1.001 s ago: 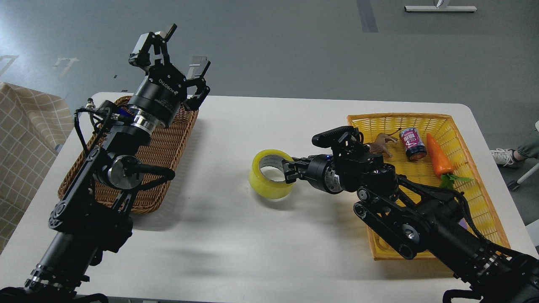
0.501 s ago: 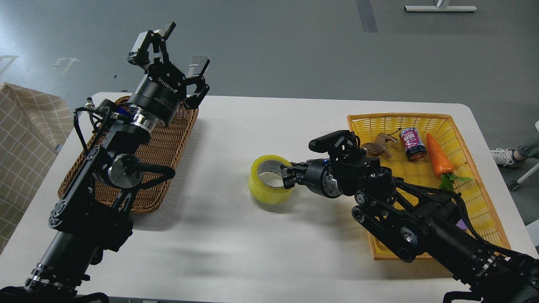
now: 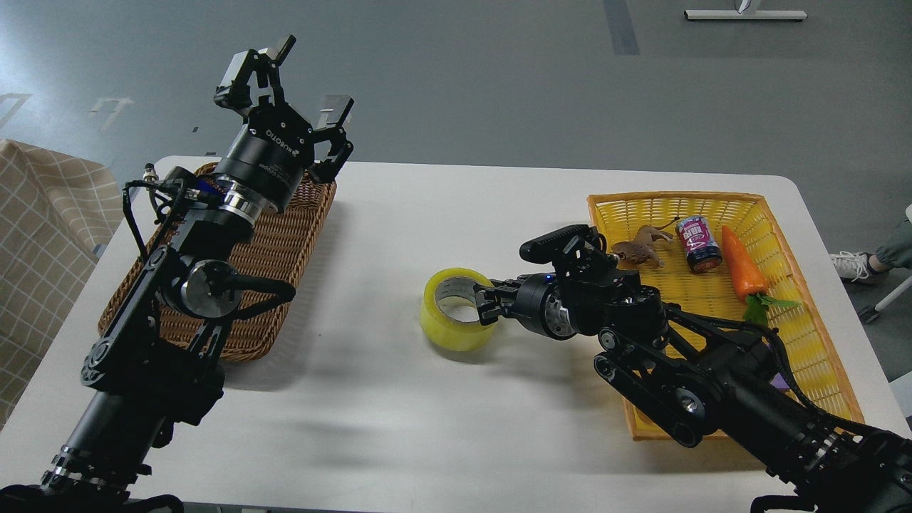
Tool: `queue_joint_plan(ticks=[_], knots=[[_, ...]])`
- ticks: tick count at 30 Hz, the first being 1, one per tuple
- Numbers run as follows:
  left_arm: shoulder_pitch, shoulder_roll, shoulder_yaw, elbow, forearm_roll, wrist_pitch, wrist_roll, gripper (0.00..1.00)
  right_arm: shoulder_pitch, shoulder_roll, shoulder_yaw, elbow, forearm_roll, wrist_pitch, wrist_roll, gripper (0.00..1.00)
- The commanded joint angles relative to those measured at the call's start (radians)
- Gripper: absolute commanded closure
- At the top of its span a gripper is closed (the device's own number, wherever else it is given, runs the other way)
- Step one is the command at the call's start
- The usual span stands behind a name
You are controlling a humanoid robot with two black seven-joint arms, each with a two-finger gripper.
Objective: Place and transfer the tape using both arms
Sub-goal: 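Lower the tape roll onto the table between the tray and basket, then open the right gripper and withdraw it back over the tray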
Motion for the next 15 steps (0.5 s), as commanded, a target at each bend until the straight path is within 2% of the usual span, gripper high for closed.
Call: queue_joint_plan(ticks=[1, 6, 9, 10, 11, 13, 15], knots=[[0.000, 0.000, 0.000, -0.002, 0.000, 0.001, 0.000, 0.02, 0.004, 0.000, -0.032, 0.001, 0.000, 0.000, 0.002, 0.91], [0.000, 0.003, 0.001, -0.002, 0.000, -0.001, 0.000, 0.02, 0.004, 0.000, -0.035, 0.001, 0.000, 0.000, 0.002, 0.90], [0.000, 0.004, 0.001, -0.002, 0.000, -0.001, 0.000, 0.02, 0.006, 0.000, -0.035, 0.001, 0.000, 0.000, 0.002, 0.81], [0.000, 0.004, 0.001, -0.002, 0.000, -0.001, 0.000, 0.02, 0.006, 0.000, -0.035, 0.001, 0.000, 0.000, 0.002, 0.74], [0.000, 0.004, 0.001, -0.002, 0.000, -0.002, 0.000, 0.02, 0.006, 0.000, -0.034, 0.001, 0.000, 0.000, 0.000, 0.51], [0.000, 0.004, 0.000, -0.002, 0.000, -0.001, 0.000, 0.02, 0.006, 0.000, -0.028, 0.001, 0.000, 0.000, 0.000, 0.32], [0.000, 0.004, 0.001, -0.002, 0.000, -0.001, 0.000, 0.02, 0.007, 0.000, -0.026, 0.001, 0.000, 0.000, 0.000, 0.20]])
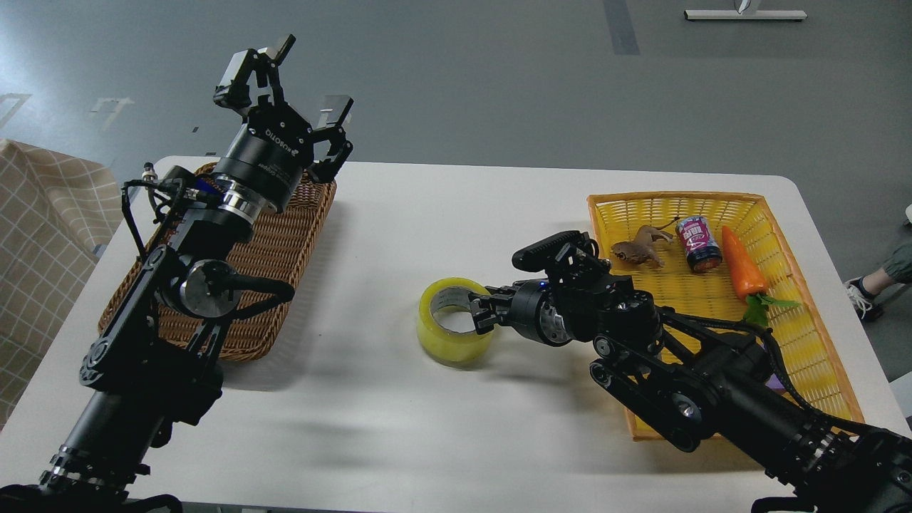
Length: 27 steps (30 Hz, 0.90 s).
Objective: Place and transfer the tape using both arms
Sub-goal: 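Open the right gripper and withdraw it back over the tray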
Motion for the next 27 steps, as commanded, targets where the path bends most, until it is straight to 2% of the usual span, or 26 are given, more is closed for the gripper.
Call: queue_joint_plan(ticks=[1, 11, 17, 20, 24, 27], knots=[[0.000, 0.002, 0.000, 0.000, 0.000, -0.001, 0.000, 0.02, 0.002, 0.000, 0.007, 0.000, 0.000, 0.000, -0.001, 0.12], [0.002, 0.002, 0.000, 0.000, -0.002, 0.005, 0.001, 0.02, 0.009, 0.000, 0.062, 0.000, 0.000, 0.000, 0.001, 0.01], [0.000, 0.008, -0.005, 0.000, -0.002, 0.005, 0.000, 0.02, 0.011, 0.000, 0.156, 0.017, 0.000, 0.000, 0.001, 0.01], [0.000, 0.017, -0.021, 0.000, -0.003, 0.008, 0.000, 0.02, -0.006, 0.000, 0.269, 0.066, 0.000, -0.002, 0.001, 0.01], [0.002, 0.023, -0.032, -0.001, -0.002, -0.007, 0.000, 0.02, -0.070, -0.006, 0.346, 0.110, 0.069, -0.123, 0.002, 0.00], [-0.005, 0.028, -0.035, -0.020, -0.002, -0.001, -0.003, 0.02, -0.069, -0.090, 0.371, 0.144, 0.143, -0.141, 0.010, 0.00]])
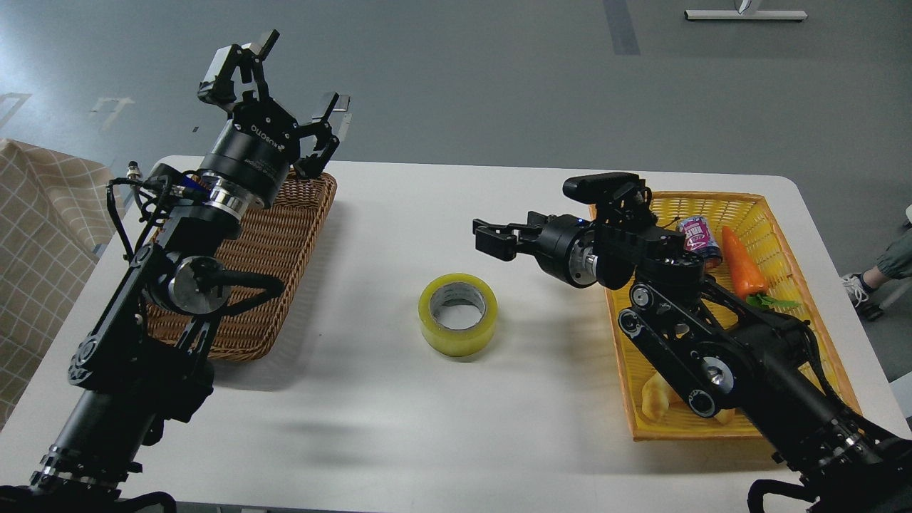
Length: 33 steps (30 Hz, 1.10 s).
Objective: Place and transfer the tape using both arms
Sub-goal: 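Open the right gripper and withdraw it back over the tray, then reach the left gripper toward the tape roll on the table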
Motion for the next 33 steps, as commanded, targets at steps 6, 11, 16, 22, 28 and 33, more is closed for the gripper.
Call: queue_joint_plan(ticks=[6, 11, 16, 22, 28, 33], knots=[[-0.014, 0.032, 0.001, -0.012, 0.006, 0.006, -0.003, 0.02, -0.007, -0.238, 0.056, 0.151, 0.448, -0.020, 0.012, 0.00], [-0.014, 0.058, -0.002, -0.022, 0.011, -0.005, -0.017, 0.02, -0.016, -0.319, 0.162, 0.202, 0.841, -0.019, 0.012, 0.00], [-0.013, 0.080, -0.001, -0.052, 0.011, -0.002, -0.037, 0.02, -0.033, -0.339, 0.305, 0.208, 1.064, 0.045, 0.035, 0.00], [-0.005, 0.077, -0.001, -0.058, 0.011, -0.014, -0.037, 0.02, -0.111, -0.335, 0.518, 0.219, 1.174, 0.117, 0.189, 0.00], [0.021, 0.078, 0.004, -0.115, 0.017, -0.042, -0.043, 0.02, -0.163, -0.324, 0.641, 0.228, 1.408, 0.117, 0.204, 0.00], [0.053, 0.112, 0.116, -0.135, 0.372, -0.033, -0.060, 0.02, -0.200, -0.336, 0.642, 0.227, 1.563, 0.117, 0.200, 0.00]])
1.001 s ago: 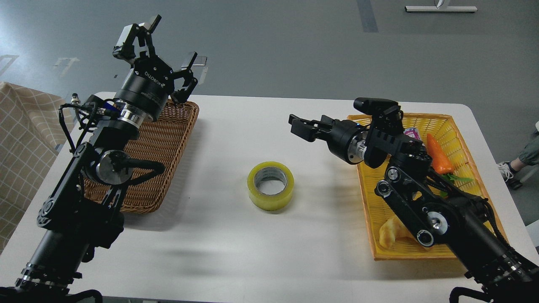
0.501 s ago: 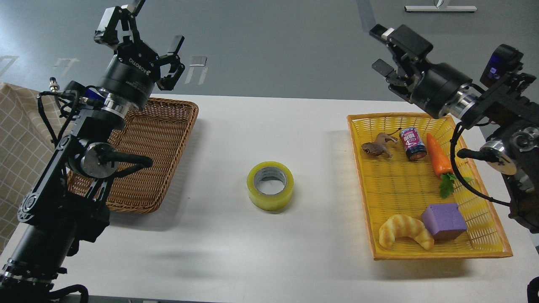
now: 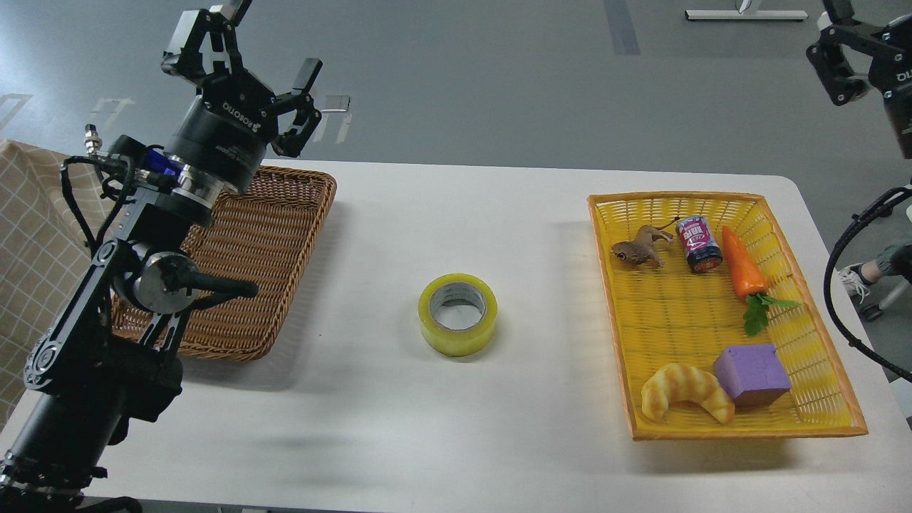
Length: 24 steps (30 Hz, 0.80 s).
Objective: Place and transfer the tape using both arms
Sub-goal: 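Reach the left gripper toward the tape roll on the table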
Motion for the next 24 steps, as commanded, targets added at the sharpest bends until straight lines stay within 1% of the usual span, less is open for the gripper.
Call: queue_joint_plan(ticks=[1, 2, 3, 4, 6, 7, 8, 10, 11, 12, 13, 14, 15, 16, 19, 21, 24], knots=[[0.020, 0.022, 0.071, -0.014, 0.305, 0.009, -0.024, 0.02, -0.015, -0.004, 0.002, -0.004, 0.045, 0.000, -0.003, 0.00], [0.024, 0.024, 0.089, -0.016, 0.469, 0.012, -0.050, 0.02, -0.015, -0.004, 0.002, -0.012, 0.045, 0.000, -0.005, 0.00], [0.026, 0.024, 0.102, -0.016, 0.548, 0.012, -0.061, 0.02, -0.015, -0.004, 0.000, -0.014, 0.043, 0.000, -0.005, 0.00], [0.029, 0.027, 0.120, -0.019, 0.690, 0.014, -0.070, 0.02, -0.017, -0.005, 0.000, -0.014, 0.043, 0.000, -0.006, 0.00], [0.029, 0.034, 0.138, -0.025, 0.857, 0.014, -0.072, 0.02, -0.018, -0.007, 0.002, -0.012, 0.043, 0.000, -0.008, 0.00], [0.029, 0.034, 0.138, -0.025, 0.858, 0.014, -0.072, 0.02, -0.018, -0.007, 0.002, -0.012, 0.043, 0.000, -0.008, 0.00], [0.029, 0.059, 0.163, -0.024, 0.957, 0.012, -0.070, 0.02, -0.017, -0.008, 0.005, -0.008, 0.042, 0.000, -0.009, 0.00], [0.027, 0.140, 0.306, -0.022, 1.158, 0.014, -0.058, 0.02, -0.017, -0.027, 0.022, -0.001, 0.043, 0.000, -0.008, 0.00], [0.027, 0.140, 0.307, -0.022, 1.159, 0.014, -0.058, 0.02, -0.017, -0.027, 0.022, -0.001, 0.043, 0.000, -0.008, 0.00], [0.026, 0.166, 0.366, -0.022, 1.273, 0.018, -0.057, 0.02, -0.017, -0.028, 0.040, -0.001, 0.043, 0.000, -0.008, 0.00], [0.023, 0.177, 0.393, -0.022, 1.370, 0.032, -0.054, 0.02, -0.017, -0.027, 0.060, -0.001, 0.043, 0.000, -0.008, 0.00], [0.021, 0.174, 0.395, -0.021, 1.382, 0.035, -0.049, 0.02, -0.017, -0.028, 0.068, -0.001, 0.043, 0.000, -0.008, 0.00], [0.021, 0.165, 0.395, -0.014, 1.382, 0.037, -0.031, 0.02, -0.017, -0.027, 0.077, 0.002, 0.045, 0.000, -0.008, 0.00], [0.020, 0.165, 0.402, -0.007, 1.382, 0.037, 0.014, 0.02, -0.018, -0.028, 0.083, 0.012, 0.045, 0.000, -0.008, 0.00], [0.015, 0.174, 0.412, 0.009, 1.382, 0.037, 0.100, 0.02, -0.020, -0.030, 0.100, 0.034, 0.045, 0.000, -0.008, 0.00], [0.008, 0.174, 0.412, 0.021, 1.382, 0.034, 0.126, 0.02, -0.026, -0.028, 0.111, 0.035, 0.046, 0.000, -0.008, 0.00], [-0.031, 0.169, 0.434, 0.041, 1.382, 0.032, 0.124, 0.02, -0.027, -0.028, 0.115, 0.040, 0.046, 0.000, -0.008, 0.00]])
